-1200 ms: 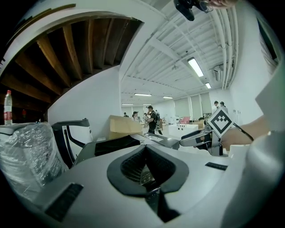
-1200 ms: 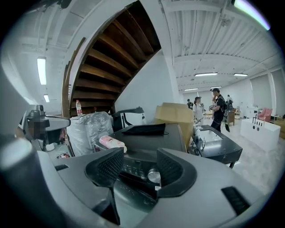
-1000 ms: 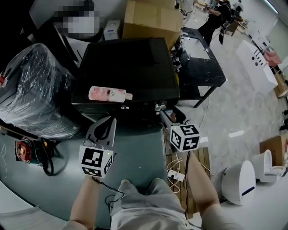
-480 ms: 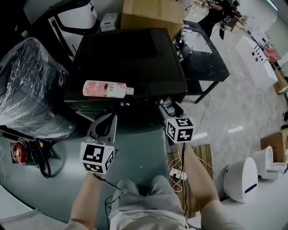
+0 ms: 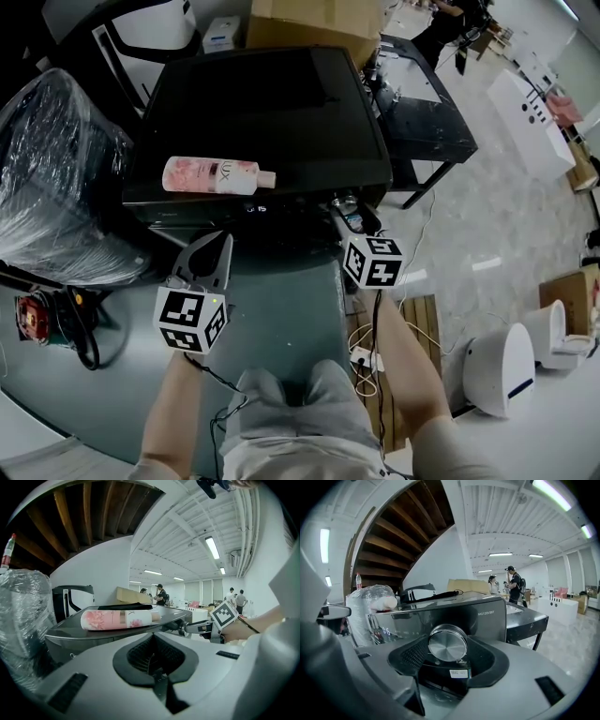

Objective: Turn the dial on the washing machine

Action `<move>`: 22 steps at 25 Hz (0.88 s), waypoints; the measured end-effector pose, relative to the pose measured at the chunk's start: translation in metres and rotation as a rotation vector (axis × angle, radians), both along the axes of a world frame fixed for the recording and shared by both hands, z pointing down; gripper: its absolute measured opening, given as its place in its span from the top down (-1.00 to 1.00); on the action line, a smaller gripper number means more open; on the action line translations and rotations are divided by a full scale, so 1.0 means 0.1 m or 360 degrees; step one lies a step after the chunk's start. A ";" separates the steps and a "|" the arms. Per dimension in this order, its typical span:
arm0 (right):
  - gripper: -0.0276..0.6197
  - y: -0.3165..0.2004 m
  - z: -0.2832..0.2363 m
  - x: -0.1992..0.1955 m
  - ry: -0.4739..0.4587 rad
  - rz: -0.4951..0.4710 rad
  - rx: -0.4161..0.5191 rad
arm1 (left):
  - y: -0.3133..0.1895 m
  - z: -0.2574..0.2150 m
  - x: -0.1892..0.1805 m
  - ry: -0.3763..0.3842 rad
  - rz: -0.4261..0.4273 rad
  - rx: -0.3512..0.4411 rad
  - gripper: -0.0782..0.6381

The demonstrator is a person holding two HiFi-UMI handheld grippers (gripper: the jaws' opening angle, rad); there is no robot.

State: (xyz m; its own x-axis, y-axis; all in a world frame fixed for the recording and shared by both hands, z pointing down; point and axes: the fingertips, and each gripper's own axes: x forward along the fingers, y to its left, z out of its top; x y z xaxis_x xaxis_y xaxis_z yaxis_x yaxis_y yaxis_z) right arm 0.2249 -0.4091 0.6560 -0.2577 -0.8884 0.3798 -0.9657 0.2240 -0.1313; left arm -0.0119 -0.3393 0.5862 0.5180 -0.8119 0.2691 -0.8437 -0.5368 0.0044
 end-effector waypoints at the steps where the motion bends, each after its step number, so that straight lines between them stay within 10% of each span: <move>1: 0.05 0.00 0.00 0.00 0.0039 -0.0005 0.0002 | -0.01 0.00 -0.01 -0.0003 0.0001 0.0001 0.73; 22: 0.06 0.05 0.03 -0.23 0.1534 -0.0396 0.0255 | 0.03 0.09 0.10 -0.0003 0.0057 -0.0065 0.73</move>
